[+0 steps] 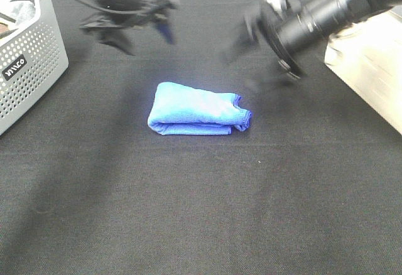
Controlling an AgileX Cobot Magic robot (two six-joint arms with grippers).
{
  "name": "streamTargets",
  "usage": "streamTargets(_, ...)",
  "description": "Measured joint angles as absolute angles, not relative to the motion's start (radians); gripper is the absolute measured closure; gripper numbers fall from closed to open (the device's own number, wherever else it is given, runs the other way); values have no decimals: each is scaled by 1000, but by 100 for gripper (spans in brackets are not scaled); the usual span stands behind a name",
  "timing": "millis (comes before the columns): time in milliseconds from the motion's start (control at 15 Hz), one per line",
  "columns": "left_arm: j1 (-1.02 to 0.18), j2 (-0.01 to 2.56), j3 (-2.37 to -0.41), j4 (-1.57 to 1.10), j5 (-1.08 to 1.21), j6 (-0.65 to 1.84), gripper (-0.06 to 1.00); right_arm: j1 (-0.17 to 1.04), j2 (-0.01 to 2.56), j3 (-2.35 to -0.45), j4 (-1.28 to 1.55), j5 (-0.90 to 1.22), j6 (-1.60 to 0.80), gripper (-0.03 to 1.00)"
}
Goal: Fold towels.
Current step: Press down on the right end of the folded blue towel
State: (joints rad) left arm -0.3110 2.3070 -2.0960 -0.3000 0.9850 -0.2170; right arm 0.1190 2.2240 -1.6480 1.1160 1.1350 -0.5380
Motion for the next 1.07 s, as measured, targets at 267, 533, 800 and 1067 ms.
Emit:
streamTargets(267, -266, 2307, -2096, -278, 1000, -217, 16, 189, 2249, -1648, 1306, 1136, -597, 1)
streamTargets(533, -262, 2307, -2096, -275, 996, -229, 16, 254, 2397, -1648, 1330, 1098, -637, 1)
streamTargets(800, -262, 2307, -2096, -276, 1022, -229, 16, 244, 2458, -1648, 1353, 1094, -645, 1)
streamTargets(1067, -262, 2252, -2096, -269, 1093, -182, 16, 244, 2346, -1648, 1274, 1149, -650, 1)
